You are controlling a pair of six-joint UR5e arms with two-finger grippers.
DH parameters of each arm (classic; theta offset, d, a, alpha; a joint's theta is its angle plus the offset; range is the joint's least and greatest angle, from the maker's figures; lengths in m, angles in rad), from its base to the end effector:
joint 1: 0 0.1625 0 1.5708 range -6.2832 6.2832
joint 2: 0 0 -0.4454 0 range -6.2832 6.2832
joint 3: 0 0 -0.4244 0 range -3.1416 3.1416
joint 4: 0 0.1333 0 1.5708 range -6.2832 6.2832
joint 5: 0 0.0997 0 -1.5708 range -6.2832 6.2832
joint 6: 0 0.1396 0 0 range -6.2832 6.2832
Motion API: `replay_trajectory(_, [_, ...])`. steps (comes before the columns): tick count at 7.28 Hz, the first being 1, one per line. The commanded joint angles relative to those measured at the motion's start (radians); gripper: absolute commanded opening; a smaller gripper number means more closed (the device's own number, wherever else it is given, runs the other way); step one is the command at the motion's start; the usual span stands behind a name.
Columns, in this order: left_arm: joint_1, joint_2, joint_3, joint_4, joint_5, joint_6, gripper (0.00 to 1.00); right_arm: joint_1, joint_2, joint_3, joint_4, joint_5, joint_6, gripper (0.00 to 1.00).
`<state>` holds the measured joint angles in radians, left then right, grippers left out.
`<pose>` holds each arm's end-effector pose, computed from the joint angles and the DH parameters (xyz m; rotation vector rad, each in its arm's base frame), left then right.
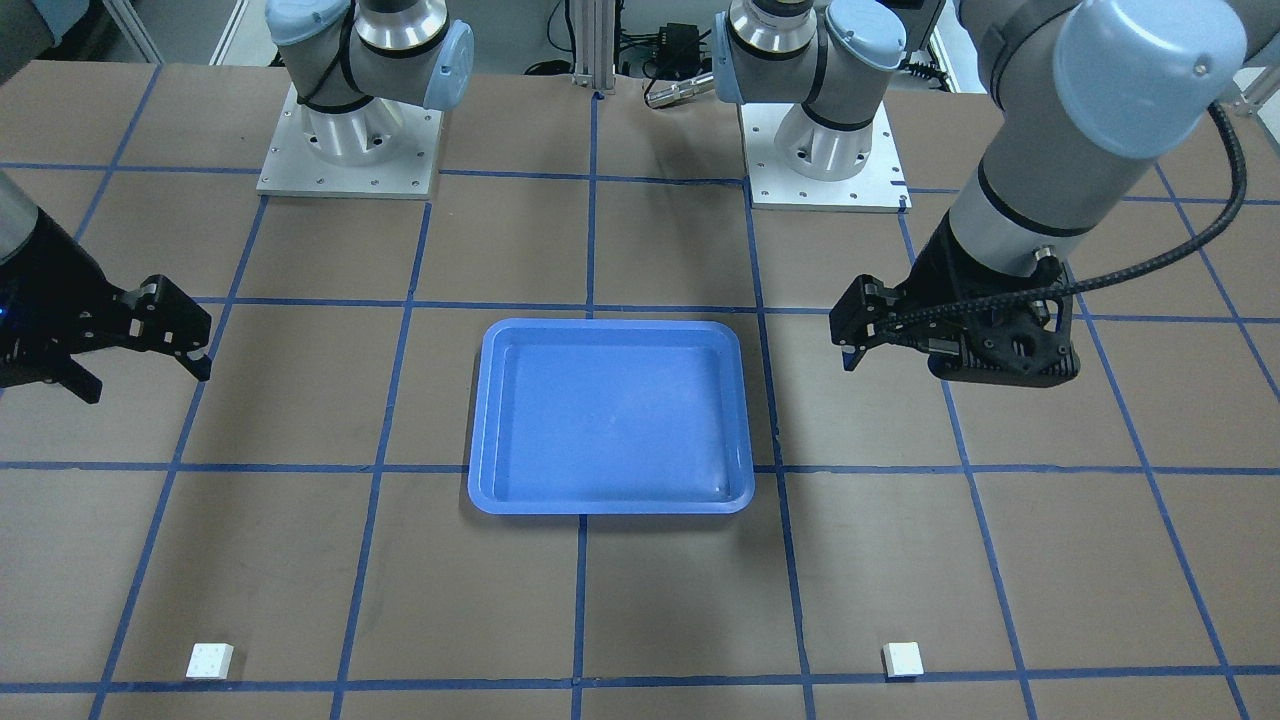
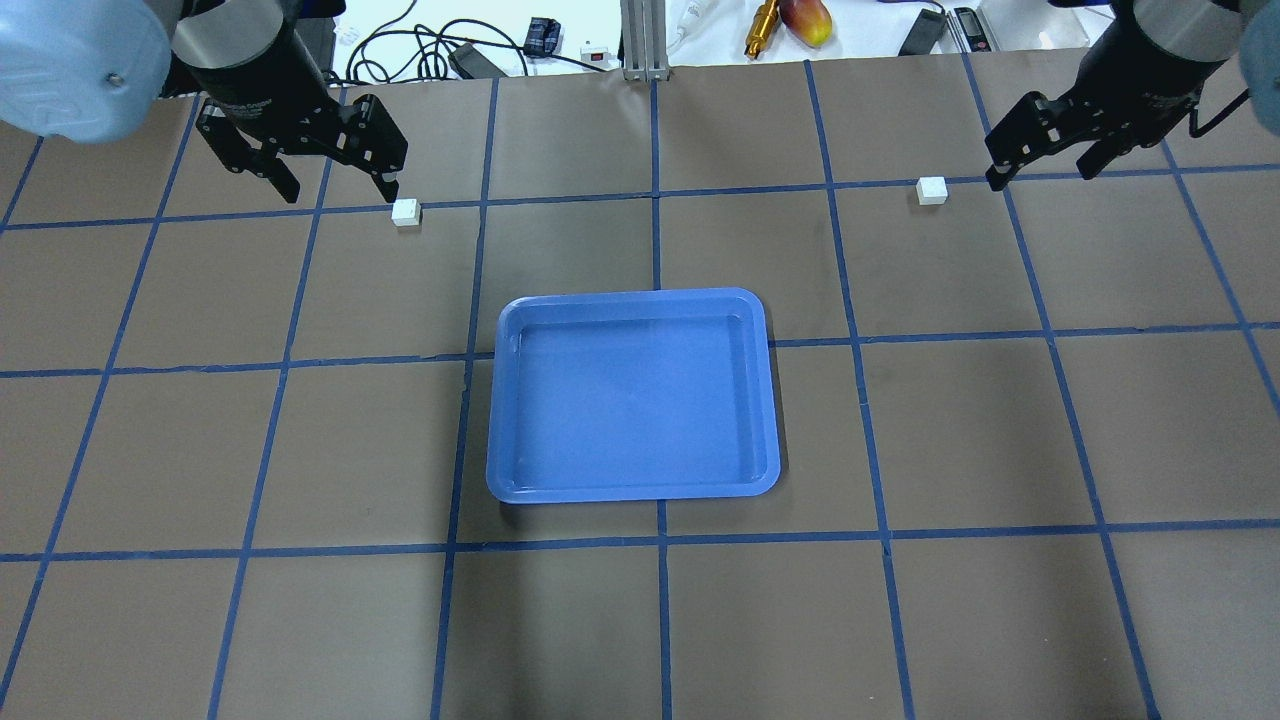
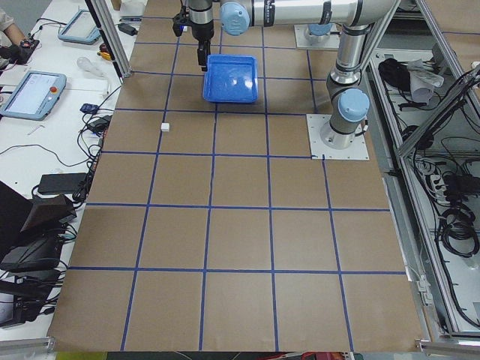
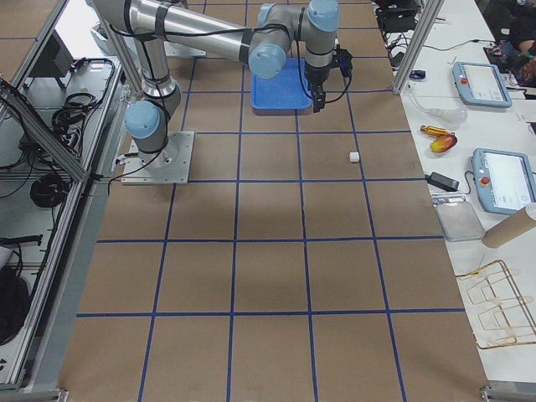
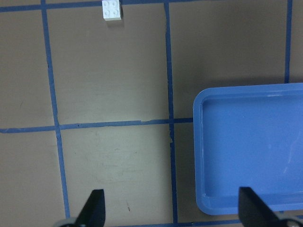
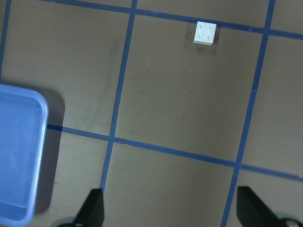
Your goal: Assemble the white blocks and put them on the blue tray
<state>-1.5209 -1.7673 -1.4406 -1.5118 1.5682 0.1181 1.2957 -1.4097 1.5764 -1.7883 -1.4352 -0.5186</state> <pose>-0.1031 -0.6150 0.4309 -0.1070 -3.1366 -0.0111 -0.0156 -0.6155 0.3986 -0.3735 3.0094 -0.1506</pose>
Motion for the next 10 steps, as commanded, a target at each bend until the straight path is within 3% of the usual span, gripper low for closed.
replay_trajectory(1, [0.005,-0.058,0.009,0.074,0.0,0.023,1.0,-0.059,0.084,0.001,-0.06,0.115,-0.24,1.0])
replay_trajectory(3, [0.03,-0.226,0.133,0.139,0.007,0.069,1.0,-0.082,0.1,0.005,-0.059,0.137,-0.248,1.0])
replay_trajectory(4, [0.033,-0.274,0.17,0.139,0.013,0.083,1.0,-0.084,0.11,0.004,-0.113,0.137,-0.273,1.0])
replay_trajectory(5, [0.071,-0.274,0.136,0.14,0.006,0.081,1.0,-0.085,0.115,0.01,-0.19,0.134,-0.315,1.0])
replay_trajectory(8, [0.116,-0.308,0.025,0.288,0.013,0.075,1.0,-0.088,0.179,0.004,-0.195,0.157,-0.604,1.0])
replay_trajectory(10, [0.114,-0.34,-0.058,0.575,-0.017,0.103,1.0,-0.107,0.213,0.001,-0.197,0.157,-0.696,1.0])
